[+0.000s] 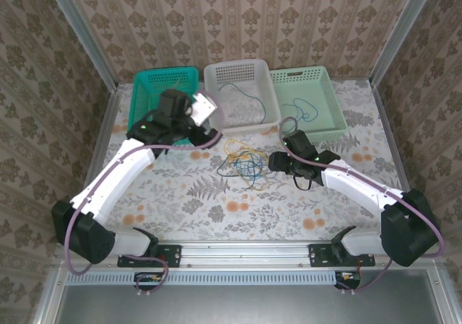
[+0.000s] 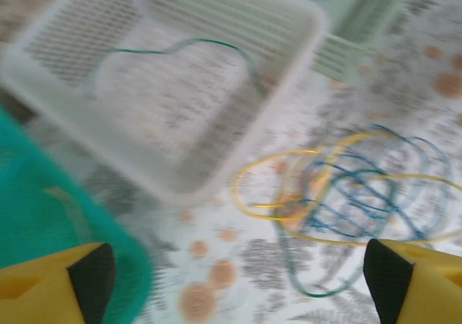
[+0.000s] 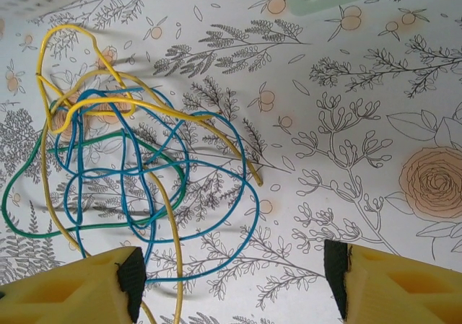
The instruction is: Untangle the cables
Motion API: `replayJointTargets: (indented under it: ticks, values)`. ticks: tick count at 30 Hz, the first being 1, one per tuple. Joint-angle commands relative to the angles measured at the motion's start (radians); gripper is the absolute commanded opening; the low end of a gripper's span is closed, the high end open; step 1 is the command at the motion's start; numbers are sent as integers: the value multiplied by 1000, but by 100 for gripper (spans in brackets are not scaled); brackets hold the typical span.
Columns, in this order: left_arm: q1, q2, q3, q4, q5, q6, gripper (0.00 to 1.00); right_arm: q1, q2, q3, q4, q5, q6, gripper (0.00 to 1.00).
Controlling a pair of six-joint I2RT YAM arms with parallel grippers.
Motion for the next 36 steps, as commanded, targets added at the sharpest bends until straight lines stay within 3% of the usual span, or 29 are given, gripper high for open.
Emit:
replayJointTargets:
  ticks: [1, 6, 9, 19, 36]
  values:
    - [-51, 93, -40, -32, 90, -34, 83, -8, 2, 25, 11, -25, 27, 71]
    - [-104, 211, -23, -10, 151, -55, 69, -13, -22, 5, 6, -19, 32, 71]
    - [-129, 286, 8, -8, 184, -58, 68, -21, -43, -13, 9, -15, 40, 71]
    - [-150, 495, 109, -4, 126, -96, 59, -52, -99, -54, 2, -13, 48, 72]
    - [-155, 635, 206, 39, 50, -139, 50, -74, -109, -70, 10, -34, 56, 73]
